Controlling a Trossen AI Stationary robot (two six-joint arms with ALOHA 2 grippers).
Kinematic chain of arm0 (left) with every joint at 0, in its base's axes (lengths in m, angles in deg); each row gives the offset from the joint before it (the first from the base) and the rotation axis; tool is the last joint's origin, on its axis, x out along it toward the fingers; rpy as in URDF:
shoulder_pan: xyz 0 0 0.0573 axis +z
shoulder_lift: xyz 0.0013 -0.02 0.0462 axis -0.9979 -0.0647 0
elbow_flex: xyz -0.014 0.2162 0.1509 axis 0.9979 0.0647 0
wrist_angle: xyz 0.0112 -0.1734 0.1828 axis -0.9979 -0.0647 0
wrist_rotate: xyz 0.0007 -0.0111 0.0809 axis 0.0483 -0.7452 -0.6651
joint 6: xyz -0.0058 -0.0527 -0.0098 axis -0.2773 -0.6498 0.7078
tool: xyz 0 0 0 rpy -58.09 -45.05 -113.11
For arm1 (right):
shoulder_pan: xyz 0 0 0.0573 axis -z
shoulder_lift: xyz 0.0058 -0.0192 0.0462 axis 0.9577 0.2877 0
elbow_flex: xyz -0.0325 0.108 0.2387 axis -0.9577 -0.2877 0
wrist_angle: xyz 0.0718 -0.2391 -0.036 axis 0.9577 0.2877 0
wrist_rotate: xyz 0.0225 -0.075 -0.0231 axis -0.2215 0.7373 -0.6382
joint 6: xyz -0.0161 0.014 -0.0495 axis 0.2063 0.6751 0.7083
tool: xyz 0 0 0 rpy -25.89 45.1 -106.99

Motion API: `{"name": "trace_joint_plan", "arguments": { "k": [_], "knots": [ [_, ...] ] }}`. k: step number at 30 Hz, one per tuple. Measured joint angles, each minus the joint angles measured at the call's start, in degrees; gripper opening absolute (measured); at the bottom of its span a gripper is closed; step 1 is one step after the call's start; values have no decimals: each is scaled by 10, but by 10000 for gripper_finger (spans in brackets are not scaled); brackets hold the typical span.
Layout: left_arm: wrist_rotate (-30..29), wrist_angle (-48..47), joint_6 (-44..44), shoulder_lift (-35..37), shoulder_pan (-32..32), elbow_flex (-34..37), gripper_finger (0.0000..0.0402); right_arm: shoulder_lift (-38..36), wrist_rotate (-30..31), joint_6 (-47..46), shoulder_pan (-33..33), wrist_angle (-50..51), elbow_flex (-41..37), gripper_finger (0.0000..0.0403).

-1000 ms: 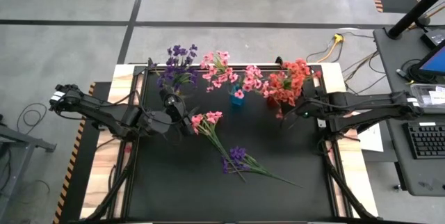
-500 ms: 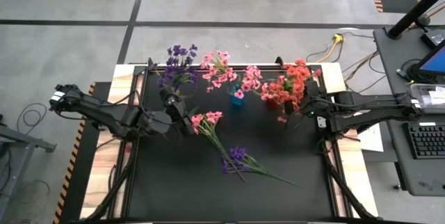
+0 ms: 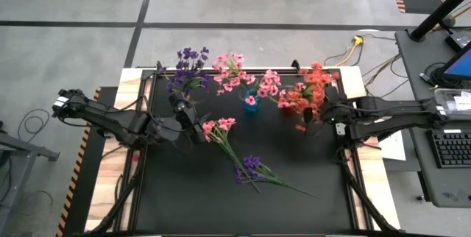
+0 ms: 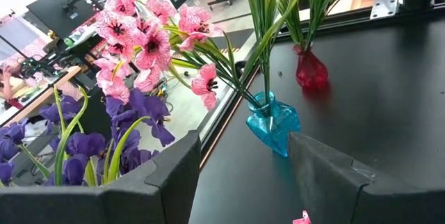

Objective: Sort flowers into vase by color
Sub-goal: Put the orange flower into the red vase

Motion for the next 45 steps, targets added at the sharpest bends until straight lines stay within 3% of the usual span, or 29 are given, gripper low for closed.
{"name": "trace_joint_plan", "arguments": {
  "k": [20, 33, 45],
  "knots": [
    [0, 1, 0, 0, 0, 3, 200, -32, 9, 49, 0, -57, 0, 228],
    [0, -4, 0, 0, 0, 3, 200, -18, -25, -26, 0, 53, 70, 228],
    [0, -6, 1, 0, 0, 3, 200, 23, -41, -33, 0, 50, 77, 231]
  ]
}}
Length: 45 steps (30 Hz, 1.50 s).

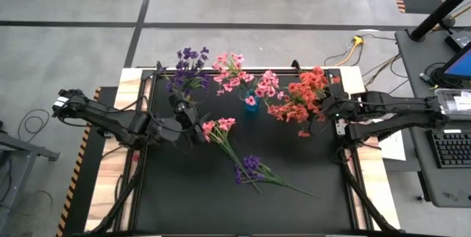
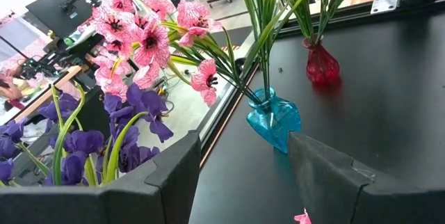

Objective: Sort flowers into vase by color
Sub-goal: Put the orange flower into the red vase

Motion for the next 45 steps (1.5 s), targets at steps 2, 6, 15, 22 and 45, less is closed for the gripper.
{"name": "trace_joint_plan", "arguments": {
  "k": [2, 6, 15, 22, 45],
  "knots": [
    [0, 0, 0, 0, 0, 0, 200, 6, -3, 0, 0, 1, 0, 241],
    [0, 0, 0, 0, 0, 0, 200, 13, -5, -2, 0, 1, 0, 281],
    [0, -2, 0, 0, 0, 0, 200, 14, -29, 14, 0, 41, 53, 348],
    [0, -4, 0, 0, 0, 0, 200, 13, -29, 21, 0, 66, 96, 352],
    [306, 309, 127, -148, -4, -53, 200, 17, 6, 43, 0, 64, 97, 352]
  ]
}}
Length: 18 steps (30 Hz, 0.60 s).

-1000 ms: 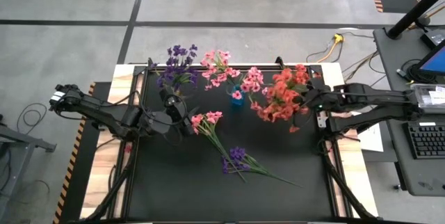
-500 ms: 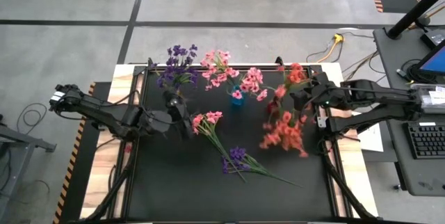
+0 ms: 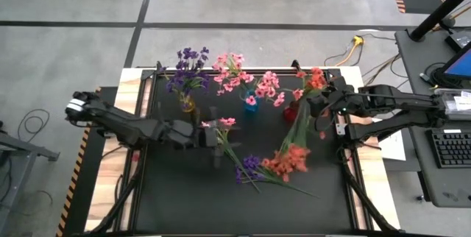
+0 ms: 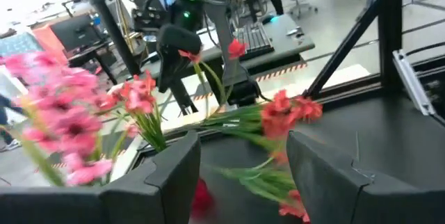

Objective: Sort flowers into vase by color
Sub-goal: Put the orange flower into the red vase

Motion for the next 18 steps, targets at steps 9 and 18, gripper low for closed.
{"name": "trace_joint_plan", "arguments": {
  "k": [9, 18],
  "knots": [
    [-1, -46, 30, -117, -8, -100, 200, 0, -14, 18, 0, 0, 23, 352],
    [-2, -117, 23, -151, -20, -159, 200, 0, -35, 39, 0, 0, 75, 352]
  ]
}}
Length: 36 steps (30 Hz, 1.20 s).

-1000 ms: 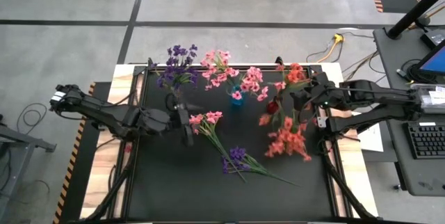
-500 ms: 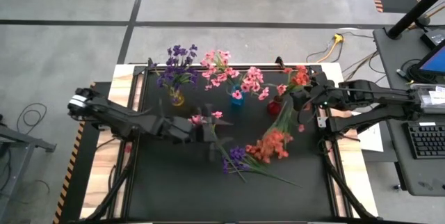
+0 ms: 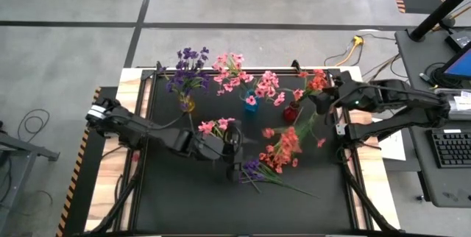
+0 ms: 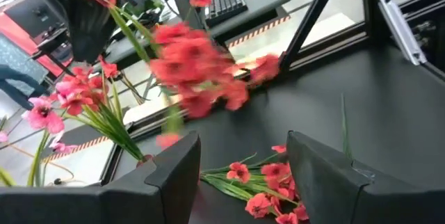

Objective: Sort flowers into vase by color
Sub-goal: Put the orange flower into the red vase

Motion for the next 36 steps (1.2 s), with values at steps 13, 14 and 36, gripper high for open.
{"name": "trace_joint_plan", "arguments": {
  "k": [13, 14, 36],
  "knots": [
    [-61, -59, -20, 57, -27, 12, 200, 26, -100, -51, -60, 4, -8, 352],
    [-76, -65, -26, 63, -28, 12, 200, 31, -110, -60, -66, 7, -8, 352],
    [20, 283, -42, -90, -2, 36, 210, 190, -84, -108, -152, 6, 8, 352]
  ]
}}
